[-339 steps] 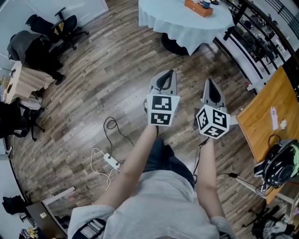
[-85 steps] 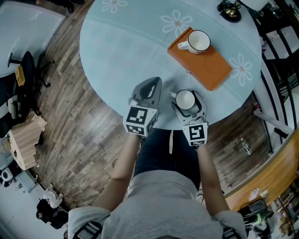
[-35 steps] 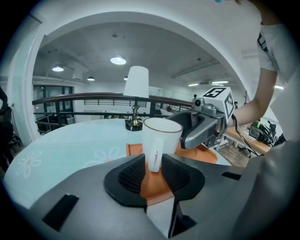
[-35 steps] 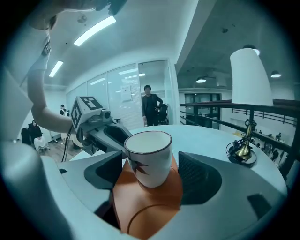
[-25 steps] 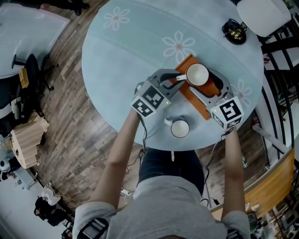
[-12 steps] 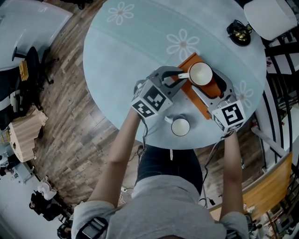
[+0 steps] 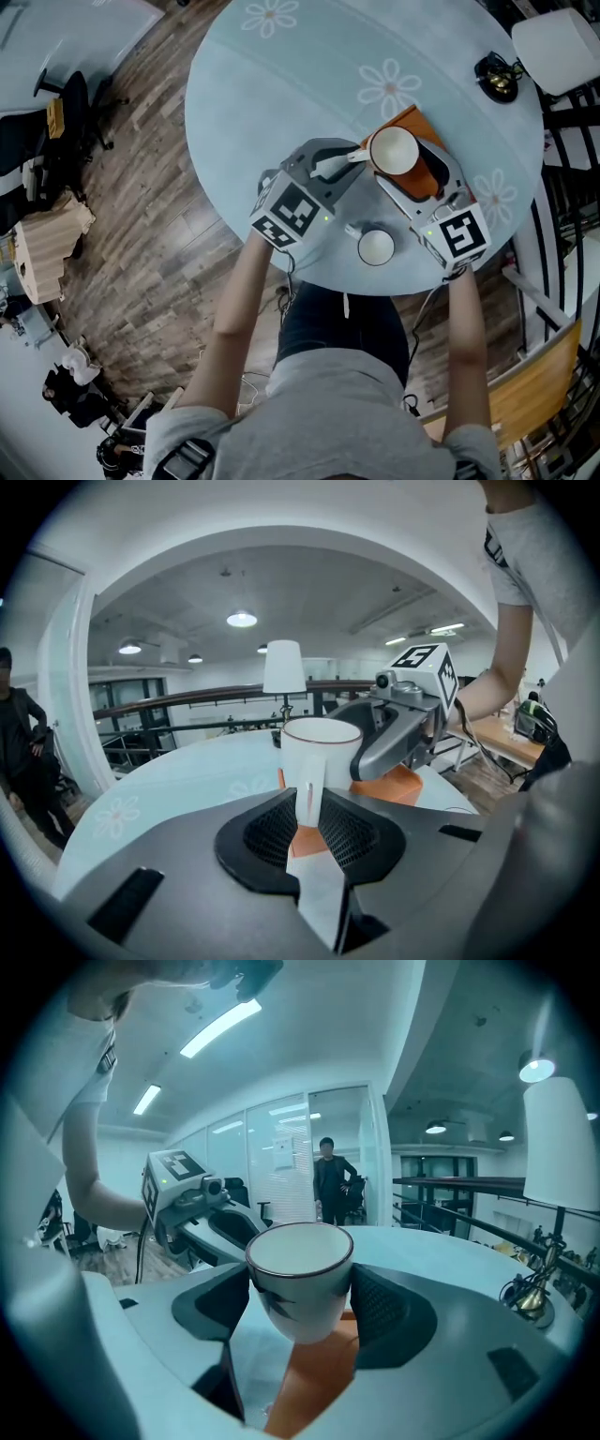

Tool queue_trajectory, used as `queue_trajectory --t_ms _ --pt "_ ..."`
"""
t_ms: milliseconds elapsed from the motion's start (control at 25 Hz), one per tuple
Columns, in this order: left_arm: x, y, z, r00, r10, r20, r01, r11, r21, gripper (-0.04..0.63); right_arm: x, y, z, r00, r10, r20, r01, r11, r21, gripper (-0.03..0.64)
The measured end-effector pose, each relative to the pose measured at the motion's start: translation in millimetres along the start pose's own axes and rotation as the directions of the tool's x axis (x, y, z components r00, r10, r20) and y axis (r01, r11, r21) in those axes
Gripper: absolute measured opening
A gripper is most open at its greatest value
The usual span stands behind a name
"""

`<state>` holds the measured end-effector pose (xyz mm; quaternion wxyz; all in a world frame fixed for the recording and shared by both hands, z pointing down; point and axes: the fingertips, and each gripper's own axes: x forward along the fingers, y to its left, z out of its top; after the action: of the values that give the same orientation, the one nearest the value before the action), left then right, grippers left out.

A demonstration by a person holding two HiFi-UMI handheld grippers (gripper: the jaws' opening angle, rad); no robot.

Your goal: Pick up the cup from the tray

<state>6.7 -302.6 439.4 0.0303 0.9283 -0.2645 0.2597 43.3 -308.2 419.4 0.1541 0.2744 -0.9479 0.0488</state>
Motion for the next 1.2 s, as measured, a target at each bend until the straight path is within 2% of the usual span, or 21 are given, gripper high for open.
queue_trajectory --t_ms 320,480,760,920,1200 --pt "-49.7 -11.0 -48.1 0.996 0.065 -0.056 -0.069 0.995 -0.068 0.072 28.1 58.3 -8.1 0.993 0.107 -0.045 -0.107 0.994 -0.006 0.341" --pt "-63.9 -19.3 -65.7 0.996 0.081 -0.048 -0.085 0.991 -0.101 0.072 37.0 81.1 -16.5 0.987 0.145 -0.071 -0.144 0.989 0.014 0.341" --pt "-69.6 -25.8 -96.4 0.992 0.104 -0.07 -0.113 0.982 -0.149 0.072 51.8 98.3 -39.3 0.967 0.207 -0.148 -0.204 0.978 0.035 0.341" --pt "-69.3 -27.0 -107.2 0.992 0.115 -0.049 -0.122 0.976 -0.178 0.073 58.8 104.0 -48.6 0.954 0.221 -0.201 -0.217 0.975 0.038 0.341" --pt "-64.4 -29.2 -128.5 0.988 0.128 -0.087 -0.144 0.968 -0.204 0.072 65.8 109.0 -72.4 0.9 0.234 -0.369 -0.221 0.972 0.077 0.341"
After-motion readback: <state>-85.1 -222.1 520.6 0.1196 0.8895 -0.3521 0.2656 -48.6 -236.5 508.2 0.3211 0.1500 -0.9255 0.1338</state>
